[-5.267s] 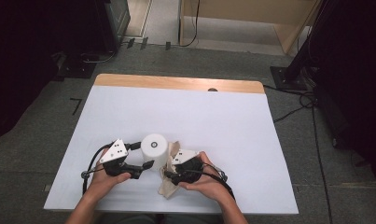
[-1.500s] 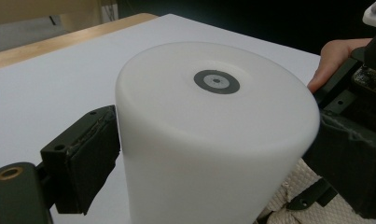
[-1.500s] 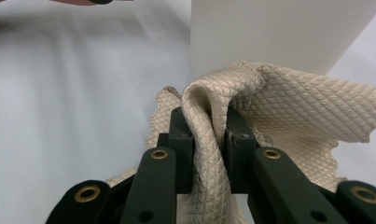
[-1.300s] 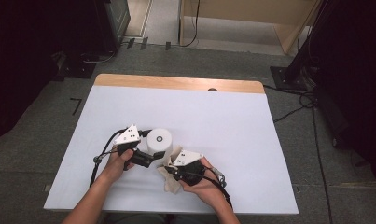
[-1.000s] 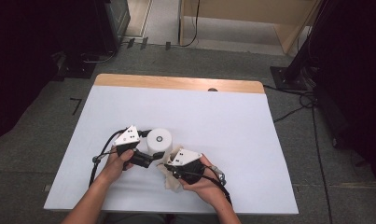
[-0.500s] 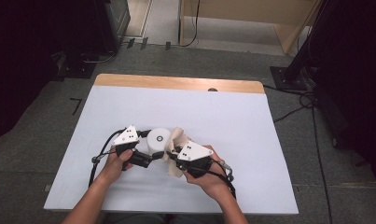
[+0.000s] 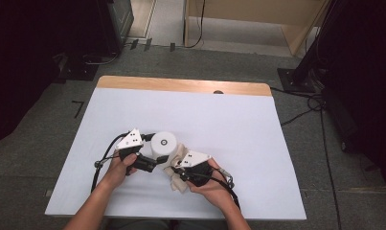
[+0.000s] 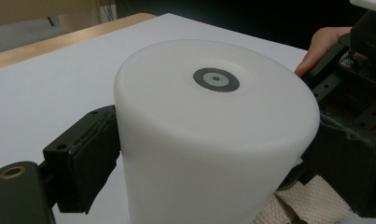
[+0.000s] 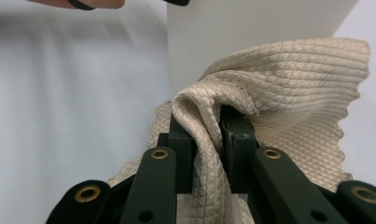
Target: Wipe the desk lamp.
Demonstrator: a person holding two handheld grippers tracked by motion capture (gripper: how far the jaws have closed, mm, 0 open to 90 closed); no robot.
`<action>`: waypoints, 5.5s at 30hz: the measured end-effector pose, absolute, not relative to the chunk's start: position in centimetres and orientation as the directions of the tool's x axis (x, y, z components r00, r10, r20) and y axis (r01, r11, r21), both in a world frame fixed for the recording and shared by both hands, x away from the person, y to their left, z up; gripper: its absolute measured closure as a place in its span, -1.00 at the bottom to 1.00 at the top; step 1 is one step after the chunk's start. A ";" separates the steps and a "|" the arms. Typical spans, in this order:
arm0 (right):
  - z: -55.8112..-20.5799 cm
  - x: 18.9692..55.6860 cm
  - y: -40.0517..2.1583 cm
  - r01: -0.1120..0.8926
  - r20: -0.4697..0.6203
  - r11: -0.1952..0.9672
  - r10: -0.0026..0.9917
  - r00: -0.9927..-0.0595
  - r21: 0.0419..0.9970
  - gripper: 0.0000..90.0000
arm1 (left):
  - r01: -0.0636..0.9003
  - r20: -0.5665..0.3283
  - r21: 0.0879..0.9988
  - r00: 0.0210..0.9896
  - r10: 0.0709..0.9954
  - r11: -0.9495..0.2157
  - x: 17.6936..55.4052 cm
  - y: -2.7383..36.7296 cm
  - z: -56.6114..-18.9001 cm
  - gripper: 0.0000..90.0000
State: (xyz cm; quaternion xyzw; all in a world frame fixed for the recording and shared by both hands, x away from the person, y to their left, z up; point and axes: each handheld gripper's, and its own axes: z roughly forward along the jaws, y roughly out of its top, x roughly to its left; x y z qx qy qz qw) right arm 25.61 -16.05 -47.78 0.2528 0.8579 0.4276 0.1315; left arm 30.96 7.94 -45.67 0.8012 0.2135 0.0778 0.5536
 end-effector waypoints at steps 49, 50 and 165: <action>-45.3 27.7 -18.7 0.326 0.088 0.268 0.635 -0.768 0.907 0.75 | 0.353 -0.115 0.885 0.798 0.592 -0.303 29.5 6.6 -46.3 -0.85; -45.8 27.8 -18.6 0.345 0.102 0.274 0.632 -0.769 0.898 0.75 | 0.370 -0.129 0.881 0.788 0.601 -0.296 29.5 6.5 -46.3 -0.87; -45.7 25.0 -19.5 0.387 0.309 0.104 0.432 -0.847 0.916 0.68 | 0.280 -0.091 0.879 0.893 0.441 -0.386 26.8 8.3 -47.7 -0.86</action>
